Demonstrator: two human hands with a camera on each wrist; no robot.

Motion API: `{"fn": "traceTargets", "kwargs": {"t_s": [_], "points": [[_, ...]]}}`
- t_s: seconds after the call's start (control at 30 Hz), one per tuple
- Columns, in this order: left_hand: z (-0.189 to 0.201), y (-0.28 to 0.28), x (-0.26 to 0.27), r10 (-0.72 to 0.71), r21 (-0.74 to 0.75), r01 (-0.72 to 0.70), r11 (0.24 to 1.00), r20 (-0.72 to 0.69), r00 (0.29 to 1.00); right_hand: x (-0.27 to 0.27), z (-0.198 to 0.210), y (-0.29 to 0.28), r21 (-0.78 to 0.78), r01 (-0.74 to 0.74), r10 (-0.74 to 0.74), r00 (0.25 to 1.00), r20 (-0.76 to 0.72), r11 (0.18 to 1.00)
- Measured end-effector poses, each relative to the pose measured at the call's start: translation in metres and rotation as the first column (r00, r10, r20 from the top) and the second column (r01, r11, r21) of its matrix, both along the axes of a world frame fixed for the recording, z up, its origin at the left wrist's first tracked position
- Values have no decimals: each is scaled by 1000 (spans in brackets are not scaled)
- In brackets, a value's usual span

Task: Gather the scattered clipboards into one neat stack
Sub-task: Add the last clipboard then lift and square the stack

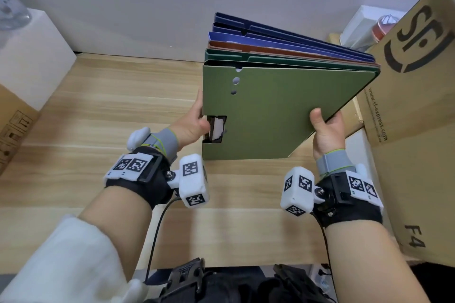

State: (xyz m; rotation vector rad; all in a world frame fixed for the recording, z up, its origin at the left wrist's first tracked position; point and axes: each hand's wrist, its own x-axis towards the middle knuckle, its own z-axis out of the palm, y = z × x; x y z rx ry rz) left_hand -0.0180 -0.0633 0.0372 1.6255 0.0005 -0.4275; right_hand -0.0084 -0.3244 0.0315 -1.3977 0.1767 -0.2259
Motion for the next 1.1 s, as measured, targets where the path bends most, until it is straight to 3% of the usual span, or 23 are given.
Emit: {"fn": "traceTargets", "kwargs": {"t_s": [0.1, 0.23, 0.37, 0.53, 0.8, 1.1], "points": [[-20, 6, 4, -39, 176, 52, 983, -77, 996, -2, -13, -5, -37, -32, 30, 998, -56, 999], [-34, -7, 13, 68, 194, -46, 980, -107, 992, -4, -30, -8, -75, -62, 56, 994, -90, 995], [-32, -18, 17, 158, 187, -143, 972, -67, 985, -1, -30, -9, -26, 0, -1, 999, -51, 1000], [-29, -31, 21, 124, 132, -116, 984, -58, 991, 6, -31, -25, -54, 7, -13, 995, -102, 999], [-48, -30, 35, 8, 277, 9, 961, -58, 998, 1, -61, -30, -169, -68, 13, 952, -307, 983], [-49, -34, 62, 5, 314, -2, 950, -9, 1000, 26, -62, -27, -220, -6, -70, 939, -338, 975]]}}
